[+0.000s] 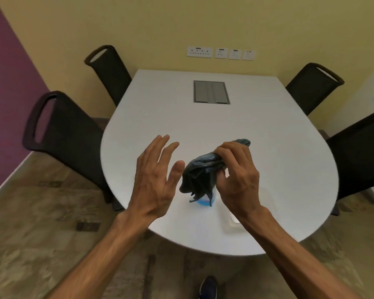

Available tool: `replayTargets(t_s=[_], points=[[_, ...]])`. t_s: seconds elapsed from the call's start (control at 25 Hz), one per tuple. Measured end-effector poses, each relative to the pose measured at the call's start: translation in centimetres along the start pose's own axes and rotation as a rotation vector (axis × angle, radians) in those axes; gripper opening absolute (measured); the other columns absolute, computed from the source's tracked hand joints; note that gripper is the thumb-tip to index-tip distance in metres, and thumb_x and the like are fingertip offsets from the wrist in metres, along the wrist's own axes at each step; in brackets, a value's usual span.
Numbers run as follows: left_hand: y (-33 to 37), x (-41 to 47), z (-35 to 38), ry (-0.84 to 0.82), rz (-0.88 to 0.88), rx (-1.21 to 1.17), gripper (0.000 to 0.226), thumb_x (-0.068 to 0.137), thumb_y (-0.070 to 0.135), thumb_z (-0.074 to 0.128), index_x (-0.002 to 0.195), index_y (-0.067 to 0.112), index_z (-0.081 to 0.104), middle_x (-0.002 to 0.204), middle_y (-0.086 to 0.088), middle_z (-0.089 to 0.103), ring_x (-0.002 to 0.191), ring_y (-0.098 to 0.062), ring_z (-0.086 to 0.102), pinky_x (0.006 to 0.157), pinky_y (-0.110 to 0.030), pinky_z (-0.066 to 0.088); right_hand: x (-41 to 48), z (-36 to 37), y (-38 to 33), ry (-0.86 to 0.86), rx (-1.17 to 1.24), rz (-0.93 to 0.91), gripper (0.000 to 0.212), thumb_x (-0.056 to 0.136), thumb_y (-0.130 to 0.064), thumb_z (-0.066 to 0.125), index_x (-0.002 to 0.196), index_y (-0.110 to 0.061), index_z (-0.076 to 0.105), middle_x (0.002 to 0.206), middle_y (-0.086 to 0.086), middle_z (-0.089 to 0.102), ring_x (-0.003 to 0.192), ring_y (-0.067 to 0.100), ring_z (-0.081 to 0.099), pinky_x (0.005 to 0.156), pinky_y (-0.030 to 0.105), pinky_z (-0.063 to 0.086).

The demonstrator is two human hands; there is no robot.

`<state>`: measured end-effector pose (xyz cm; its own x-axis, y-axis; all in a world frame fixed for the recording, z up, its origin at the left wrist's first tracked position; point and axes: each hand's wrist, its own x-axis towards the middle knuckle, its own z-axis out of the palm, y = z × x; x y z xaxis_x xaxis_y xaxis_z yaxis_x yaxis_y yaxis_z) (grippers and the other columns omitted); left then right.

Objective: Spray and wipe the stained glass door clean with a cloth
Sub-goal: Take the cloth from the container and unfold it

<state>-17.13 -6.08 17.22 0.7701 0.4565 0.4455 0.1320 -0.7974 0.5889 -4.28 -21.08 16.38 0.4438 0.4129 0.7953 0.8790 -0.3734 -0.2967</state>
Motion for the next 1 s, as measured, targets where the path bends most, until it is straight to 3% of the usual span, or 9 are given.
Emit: replayTargets(t_s=[0.16, 0.36, 0.72, 1.0], points=[[-4.6, -6.1, -6.5, 0.095, -0.122, 0.146, 0.076, 0.097, 0.069, 0.009, 0.148, 0.022, 0.043, 0.160, -0.001, 0.034, 0.152, -0.015, 0.021, 0.122, -0.047, 0.024, -1.3, 3.5, -7.8, -0.058, 0.181, -0.016, 0.029, 0.074, 0.013, 0.072, 0.099, -0.002, 0.068, 0.103, 0.010, 0.066, 0.100, 0.027, 0.059, 0.079, 0.033, 0.052], [-9.7, -14.7, -14.4, 0.193, -0.356, 0.321, 0.071, 0.099, 0.063, 0.017, 0.152, 0.020, 0.035, 0.163, -0.002, 0.028, 0.154, -0.013, 0.012, 0.125, -0.047, 0.018, -3.3, 8.3, -18.4, -0.240, 0.380, -0.079, 0.030, 0.076, 0.007, 0.072, 0.101, -0.008, 0.067, 0.106, 0.006, 0.064, 0.100, 0.024, 0.058, 0.065, 0.042, 0.055], [-15.3, -28.9, -24.7, 0.428, -0.864, 0.545, 0.077, 0.097, 0.067, 0.019, 0.157, 0.020, 0.021, 0.167, -0.003, 0.015, 0.155, -0.012, 0.000, 0.128, -0.042, 0.007, -6.5, 17.5, -35.9, -0.507, 0.709, -0.424, 0.031, 0.072, 0.008, 0.074, 0.098, -0.007, 0.067, 0.103, 0.004, 0.064, 0.097, 0.022, 0.059, 0.062, 0.038, 0.057], [-19.0, -34.3, -30.0, 0.622, -1.175, 0.712, 0.075, 0.098, 0.064, 0.021, 0.157, 0.017, 0.023, 0.166, -0.005, 0.018, 0.156, -0.015, 0.003, 0.127, -0.045, 0.012, -7.4, 24.3, -47.8, -0.644, 0.990, -0.675, 0.035, 0.070, 0.013, 0.068, 0.098, -0.007, 0.066, 0.102, 0.002, 0.064, 0.096, 0.020, 0.058, 0.065, 0.031, 0.052]])
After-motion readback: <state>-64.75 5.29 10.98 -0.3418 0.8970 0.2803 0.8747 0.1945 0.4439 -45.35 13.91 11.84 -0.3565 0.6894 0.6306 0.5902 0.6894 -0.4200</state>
